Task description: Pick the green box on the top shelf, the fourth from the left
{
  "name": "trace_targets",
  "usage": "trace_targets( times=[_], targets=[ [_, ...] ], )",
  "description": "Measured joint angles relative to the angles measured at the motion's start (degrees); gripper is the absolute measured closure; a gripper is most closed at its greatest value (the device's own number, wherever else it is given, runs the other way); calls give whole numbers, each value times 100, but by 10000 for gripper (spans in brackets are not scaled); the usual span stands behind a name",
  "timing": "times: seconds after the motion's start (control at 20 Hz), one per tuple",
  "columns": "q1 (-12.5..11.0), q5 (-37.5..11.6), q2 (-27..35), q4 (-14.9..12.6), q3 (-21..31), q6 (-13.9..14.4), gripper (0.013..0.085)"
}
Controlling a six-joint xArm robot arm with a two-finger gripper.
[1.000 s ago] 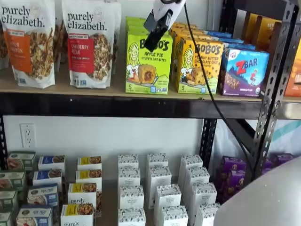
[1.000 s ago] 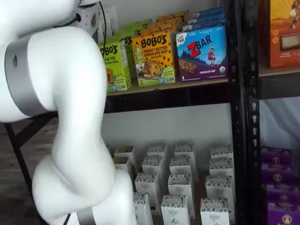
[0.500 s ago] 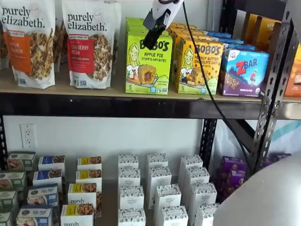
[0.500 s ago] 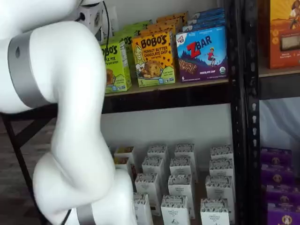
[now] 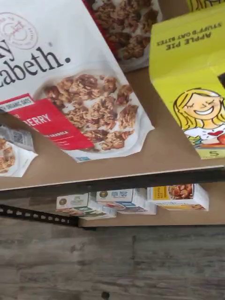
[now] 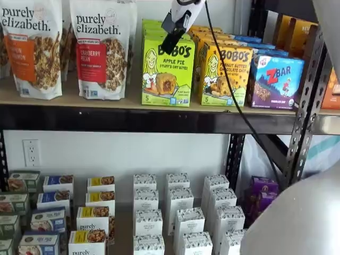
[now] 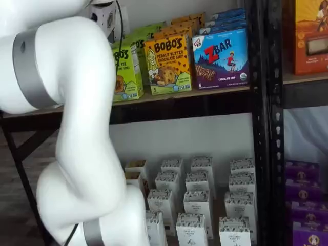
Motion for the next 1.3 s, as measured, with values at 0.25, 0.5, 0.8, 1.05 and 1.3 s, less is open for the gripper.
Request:
trace_targets(
  times=[0.25,0.5,0.8,1.05,1.3],
  targets=[
    [-91,243,268,-153,-335,-81,130],
    [-166,560,512,-232,-651,-154,130],
    [-234,822,759,-295,-935,-229,130],
    [-277,932,884,-326,-1076,-274,130],
    [-310,1074,1027,-389,-1254,-307,130]
  ],
)
